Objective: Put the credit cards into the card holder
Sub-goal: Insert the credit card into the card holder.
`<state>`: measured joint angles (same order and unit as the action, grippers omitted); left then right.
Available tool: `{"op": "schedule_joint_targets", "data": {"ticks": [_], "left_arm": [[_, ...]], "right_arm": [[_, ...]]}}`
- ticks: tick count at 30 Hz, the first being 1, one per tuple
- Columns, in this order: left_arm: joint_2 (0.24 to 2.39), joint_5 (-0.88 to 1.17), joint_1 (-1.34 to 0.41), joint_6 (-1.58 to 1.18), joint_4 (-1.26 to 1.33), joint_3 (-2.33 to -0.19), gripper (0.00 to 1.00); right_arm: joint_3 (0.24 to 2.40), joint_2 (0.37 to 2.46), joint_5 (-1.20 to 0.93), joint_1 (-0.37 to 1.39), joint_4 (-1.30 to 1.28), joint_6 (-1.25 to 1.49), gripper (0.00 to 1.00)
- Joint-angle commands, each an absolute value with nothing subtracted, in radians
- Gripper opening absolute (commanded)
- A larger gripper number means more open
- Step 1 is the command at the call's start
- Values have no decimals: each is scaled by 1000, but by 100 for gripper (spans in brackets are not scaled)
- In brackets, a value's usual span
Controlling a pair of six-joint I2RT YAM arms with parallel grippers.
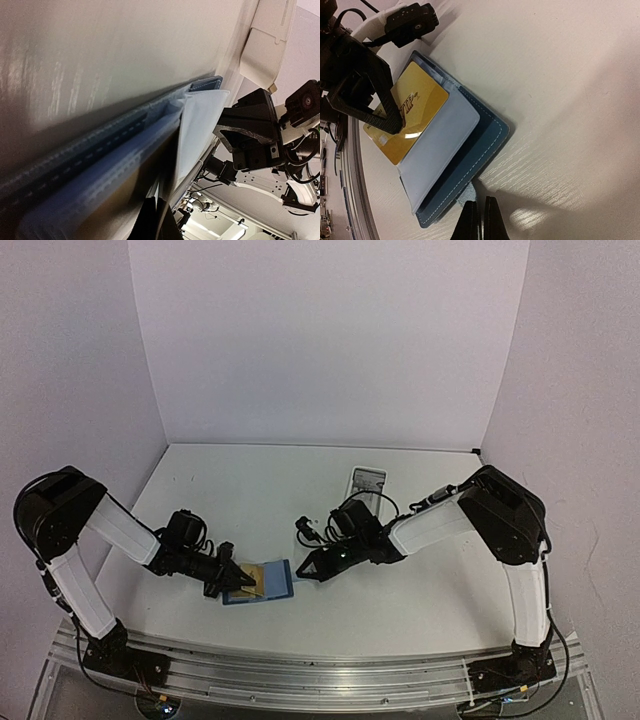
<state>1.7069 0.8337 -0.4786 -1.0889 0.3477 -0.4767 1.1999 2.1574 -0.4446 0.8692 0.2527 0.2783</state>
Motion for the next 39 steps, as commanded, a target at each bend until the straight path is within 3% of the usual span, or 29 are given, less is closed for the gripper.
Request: {"op": "schedule_joint_targets", "data": {"ticks": [1,12,29,33,39], "left_arm": [[1708,772,-475,-1136,268,-436,0],[1697,760,-468,-1141,162,-446,0],[1825,799,-510,-1123,510,-442,0],[1830,808,-511,-1037,530,-447,0],[1813,868,-506,-539,335,-528,0]], "right_arm": [[1186,2134,-440,872,235,279,0],[1171,2122,-438,871,235,272,0],[1149,2118,-439,872,256,287,0],[1154,2123,-445,872,256,283,0],[1157,2133,-457,872,256,287,0]]}}
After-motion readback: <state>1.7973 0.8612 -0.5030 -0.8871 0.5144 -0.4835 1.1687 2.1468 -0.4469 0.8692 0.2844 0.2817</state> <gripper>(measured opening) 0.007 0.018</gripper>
